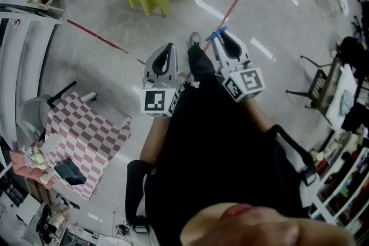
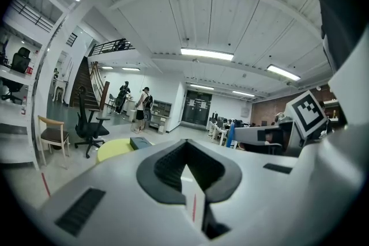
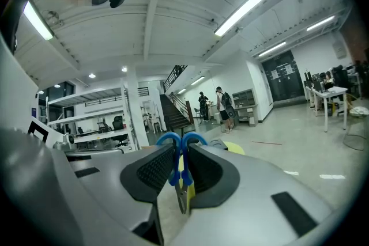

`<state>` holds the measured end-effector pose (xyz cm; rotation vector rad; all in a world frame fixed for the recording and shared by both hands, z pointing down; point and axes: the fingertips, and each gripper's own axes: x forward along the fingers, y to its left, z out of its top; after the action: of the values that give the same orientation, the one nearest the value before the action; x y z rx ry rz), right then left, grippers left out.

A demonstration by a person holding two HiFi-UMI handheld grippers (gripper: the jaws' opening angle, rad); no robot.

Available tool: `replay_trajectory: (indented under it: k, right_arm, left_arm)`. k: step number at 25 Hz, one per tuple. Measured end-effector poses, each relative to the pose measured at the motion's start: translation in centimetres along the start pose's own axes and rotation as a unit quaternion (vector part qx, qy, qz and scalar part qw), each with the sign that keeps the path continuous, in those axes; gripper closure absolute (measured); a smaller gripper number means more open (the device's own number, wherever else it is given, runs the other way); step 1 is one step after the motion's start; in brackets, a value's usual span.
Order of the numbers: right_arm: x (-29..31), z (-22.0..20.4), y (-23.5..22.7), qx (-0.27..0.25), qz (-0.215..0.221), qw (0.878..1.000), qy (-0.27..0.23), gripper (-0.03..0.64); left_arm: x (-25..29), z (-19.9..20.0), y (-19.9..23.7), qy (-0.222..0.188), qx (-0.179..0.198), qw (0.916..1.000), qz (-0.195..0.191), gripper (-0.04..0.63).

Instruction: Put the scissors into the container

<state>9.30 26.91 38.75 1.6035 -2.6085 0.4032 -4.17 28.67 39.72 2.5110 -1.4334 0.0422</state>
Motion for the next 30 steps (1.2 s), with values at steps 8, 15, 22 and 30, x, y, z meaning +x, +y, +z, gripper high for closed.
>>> replay_trajectory:
  k: [8, 15, 22, 30]
  right_arm:
    - [5.4, 1.0, -2.8, 0.005, 0.006, 1.000, 0.005, 0.540]
    - [10.6, 3.0, -6.7, 0.007, 0.009, 1.000, 0.012, 0.540]
    - [16.0, 5.1, -11.8, 0.010, 0.022, 1.000, 0.020, 0.540]
    - [20.3, 7.0, -16.7, 0.016, 0.049, 0.998, 0.021, 0.540]
  left_arm:
    - [5.1, 0.7, 2.5, 0.008, -0.014, 0.9998, 0.007, 0.598]
    - [11.6, 2.2, 4.4, 0.014, -0.014, 0.9998, 0.006, 0.598]
    - [19.3, 3.9, 5.9, 0.017, -0.025, 0.9994, 0.018, 0.598]
    - [25.1, 5.4, 6.6, 0.018, 0.001, 0.9992, 0.037, 0.598]
